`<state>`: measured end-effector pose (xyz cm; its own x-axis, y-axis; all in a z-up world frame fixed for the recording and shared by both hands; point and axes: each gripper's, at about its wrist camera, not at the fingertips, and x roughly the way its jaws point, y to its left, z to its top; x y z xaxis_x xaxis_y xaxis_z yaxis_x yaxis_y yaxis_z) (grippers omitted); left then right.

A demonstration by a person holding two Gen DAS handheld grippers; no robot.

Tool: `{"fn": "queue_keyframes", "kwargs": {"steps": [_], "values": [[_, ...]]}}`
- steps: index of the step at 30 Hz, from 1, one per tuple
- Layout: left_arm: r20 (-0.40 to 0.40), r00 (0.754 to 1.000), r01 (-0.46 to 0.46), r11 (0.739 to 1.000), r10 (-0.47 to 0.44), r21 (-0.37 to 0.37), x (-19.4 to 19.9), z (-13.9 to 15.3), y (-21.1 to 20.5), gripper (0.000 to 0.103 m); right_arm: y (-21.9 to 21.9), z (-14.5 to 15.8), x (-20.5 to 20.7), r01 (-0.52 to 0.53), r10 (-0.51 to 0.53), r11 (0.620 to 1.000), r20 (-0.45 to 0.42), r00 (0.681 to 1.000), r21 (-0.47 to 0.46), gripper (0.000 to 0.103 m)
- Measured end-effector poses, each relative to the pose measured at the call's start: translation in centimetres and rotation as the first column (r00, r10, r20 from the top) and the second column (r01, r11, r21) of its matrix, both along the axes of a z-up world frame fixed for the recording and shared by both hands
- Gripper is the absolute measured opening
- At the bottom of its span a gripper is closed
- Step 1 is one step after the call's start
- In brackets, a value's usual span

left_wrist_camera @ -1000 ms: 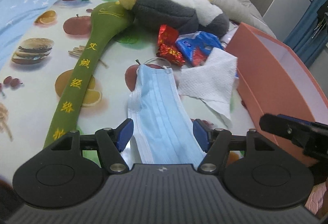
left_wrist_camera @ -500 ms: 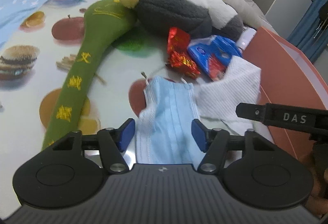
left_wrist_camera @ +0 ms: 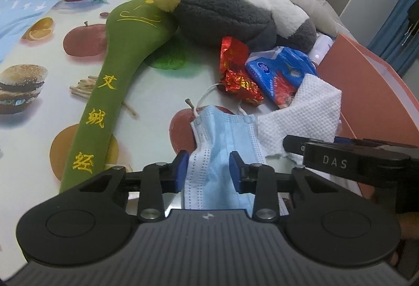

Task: Organize soft objects
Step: 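Grasp the blue face mask with the left tool while the right tool grasps the white tissue, then lift the blue mask with the left tool while the right tool lifts the tissue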

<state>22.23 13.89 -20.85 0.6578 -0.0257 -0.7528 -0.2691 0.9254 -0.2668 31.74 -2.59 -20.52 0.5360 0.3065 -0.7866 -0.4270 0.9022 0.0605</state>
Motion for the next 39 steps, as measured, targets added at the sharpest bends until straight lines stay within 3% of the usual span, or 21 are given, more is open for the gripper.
{"fn": "queue_keyframes", "kwargs": {"steps": [2,4,7,13,24,29,39], "values": [[-0.008,1.0,0.004,0.999,-0.003,0.039,0.2,0.0,-0.2,0.026,0.2,0.2,-0.2,-0.022,0.022,1.0,-0.001,1.0,0.0,0.028],[-0.009,1.0,0.008,0.998,-0.007,0.054,0.2,0.0,-0.4,0.02,0.3,0.3,-0.4,-0.037,0.037,0.999,0.0,0.999,0.004,0.019],[-0.008,1.0,0.006,0.998,-0.006,0.059,0.1,-0.1,-0.6,0.014,0.2,0.6,-1.0,-0.048,0.048,0.999,0.001,0.999,0.007,0.015],[-0.001,1.0,-0.01,1.0,0.009,-0.003,-1.2,0.4,-0.7,0.011,-0.7,2.2,-2.2,-0.041,0.04,0.999,0.021,0.999,0.03,0.014],[0.048,0.998,-0.033,0.999,0.033,-0.003,-5.5,3.0,-1.6,0.01,-3.2,3.1,-6.4,-0.02,0.019,0.999,0.012,1.0,0.046,0.014],[0.065,0.997,-0.034,0.998,0.038,-0.049,-7.3,3.9,-2.1,0.01,-4.4,3.7,-8.2,-0.009,0.008,0.998,0.011,1.0,0.065,0.014],[0.028,0.998,-0.047,0.996,0.049,-0.07,-10.3,2.8,-2.7,0.011,-4.6,3.6,-9.2,-0.016,0.015,0.998,0.015,1.0,0.059,0.016]]}}
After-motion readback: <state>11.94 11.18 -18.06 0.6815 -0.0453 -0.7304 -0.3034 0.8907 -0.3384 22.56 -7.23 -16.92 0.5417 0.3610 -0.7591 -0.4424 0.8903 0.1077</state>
